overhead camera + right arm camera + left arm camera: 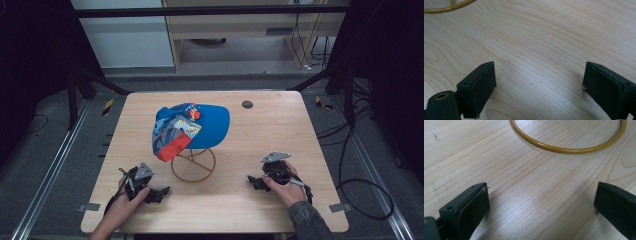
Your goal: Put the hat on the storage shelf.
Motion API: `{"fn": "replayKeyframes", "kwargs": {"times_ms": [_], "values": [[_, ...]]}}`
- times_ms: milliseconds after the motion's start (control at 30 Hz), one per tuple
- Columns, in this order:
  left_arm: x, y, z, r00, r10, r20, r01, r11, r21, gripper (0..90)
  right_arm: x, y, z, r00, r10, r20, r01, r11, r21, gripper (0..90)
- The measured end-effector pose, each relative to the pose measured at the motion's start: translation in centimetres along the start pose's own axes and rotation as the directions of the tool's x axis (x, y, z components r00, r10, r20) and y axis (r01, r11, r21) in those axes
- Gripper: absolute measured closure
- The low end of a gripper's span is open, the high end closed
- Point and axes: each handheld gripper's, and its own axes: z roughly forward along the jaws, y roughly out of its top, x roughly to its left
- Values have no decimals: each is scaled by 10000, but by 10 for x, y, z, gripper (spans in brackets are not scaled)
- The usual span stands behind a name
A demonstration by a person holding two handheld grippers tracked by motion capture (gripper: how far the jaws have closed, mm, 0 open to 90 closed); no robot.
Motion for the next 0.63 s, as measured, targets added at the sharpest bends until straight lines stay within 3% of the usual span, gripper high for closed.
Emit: {"fn": "replayKeyframes", "kwargs": {"times_ms": [300, 633], "values": [[0, 0, 0, 10000, -1, 1, 1, 10000, 1, 0, 6, -5, 7, 9991, 46, 418, -34, 9995, -301, 81], [0, 0, 0, 10000, -2, 2, 2, 10000, 0, 0, 8, -8, 7, 9984, 174, 530, -147, 9986, -517, 66]]}}
